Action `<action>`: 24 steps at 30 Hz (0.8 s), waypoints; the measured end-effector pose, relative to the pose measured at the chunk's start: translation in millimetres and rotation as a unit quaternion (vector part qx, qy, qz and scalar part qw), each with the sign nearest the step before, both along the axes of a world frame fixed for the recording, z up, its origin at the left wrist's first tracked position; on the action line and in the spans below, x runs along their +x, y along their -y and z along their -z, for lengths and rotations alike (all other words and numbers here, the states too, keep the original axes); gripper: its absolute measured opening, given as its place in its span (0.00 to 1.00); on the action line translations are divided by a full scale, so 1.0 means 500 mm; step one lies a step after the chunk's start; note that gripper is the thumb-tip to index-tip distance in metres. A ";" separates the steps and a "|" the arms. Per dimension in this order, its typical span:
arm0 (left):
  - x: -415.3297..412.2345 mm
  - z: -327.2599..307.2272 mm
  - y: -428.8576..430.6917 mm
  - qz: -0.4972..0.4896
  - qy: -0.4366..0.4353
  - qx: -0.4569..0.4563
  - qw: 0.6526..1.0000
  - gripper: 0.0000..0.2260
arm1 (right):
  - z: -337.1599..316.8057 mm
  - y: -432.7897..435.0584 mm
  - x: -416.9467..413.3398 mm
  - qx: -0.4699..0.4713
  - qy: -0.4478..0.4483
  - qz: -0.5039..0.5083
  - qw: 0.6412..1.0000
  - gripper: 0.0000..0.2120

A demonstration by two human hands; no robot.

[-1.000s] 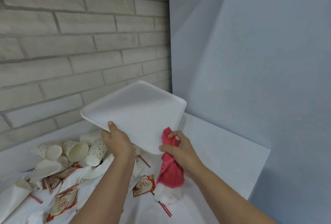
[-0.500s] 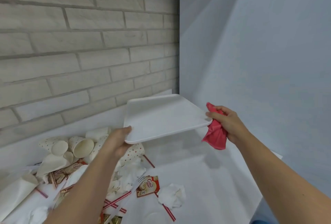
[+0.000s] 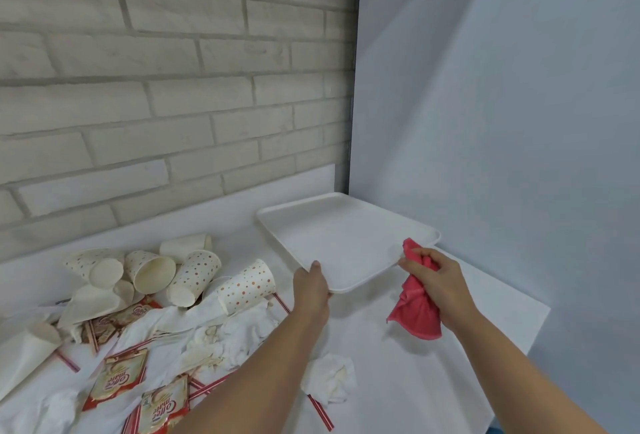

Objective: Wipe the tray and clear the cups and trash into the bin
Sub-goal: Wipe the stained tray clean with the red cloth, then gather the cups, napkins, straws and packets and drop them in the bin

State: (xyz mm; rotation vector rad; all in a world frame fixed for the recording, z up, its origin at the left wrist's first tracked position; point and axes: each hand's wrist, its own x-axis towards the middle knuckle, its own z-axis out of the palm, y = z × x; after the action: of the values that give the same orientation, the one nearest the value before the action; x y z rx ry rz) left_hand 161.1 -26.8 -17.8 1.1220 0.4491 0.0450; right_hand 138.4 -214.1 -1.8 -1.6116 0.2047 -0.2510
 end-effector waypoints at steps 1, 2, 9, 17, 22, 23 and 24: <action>0.000 0.007 0.004 -0.004 -0.007 -0.003 1.000 0.07 | 0.005 -0.004 0.000 -0.010 -0.007 -0.007 1.000 0.08; 0.001 0.014 0.008 -0.009 -0.015 -0.006 1.000 0.06 | 0.010 -0.009 0.000 -0.020 -0.014 -0.015 1.000 0.07; 0.010 0.063 -0.001 0.043 -0.044 0.044 0.997 0.16 | 0.035 -0.035 0.010 0.071 -0.107 -0.076 0.989 0.08; 0.011 0.059 -0.025 0.147 -0.086 0.142 0.975 0.10 | 0.055 -0.040 0.035 0.113 -0.142 -0.076 0.980 0.04; 0.004 0.037 -0.048 0.188 -0.096 0.222 0.952 0.14 | 0.051 -0.034 0.036 0.051 -0.167 -0.084 0.981 0.05; 0.000 0.027 -0.057 0.192 -0.094 0.241 0.947 0.15 | 0.049 -0.031 0.037 0.006 -0.173 -0.078 0.982 0.06; -0.004 0.017 -0.067 0.192 -0.086 0.262 0.942 0.17 | 0.048 -0.028 0.037 -0.044 -0.174 -0.066 0.982 0.08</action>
State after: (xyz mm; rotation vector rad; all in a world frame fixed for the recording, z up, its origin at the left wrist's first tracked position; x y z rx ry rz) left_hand 158.9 6.8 -26.2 1.7333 0.3744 -0.2949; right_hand 156.8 -200.3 -25.8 -1.7424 0.3574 0.1287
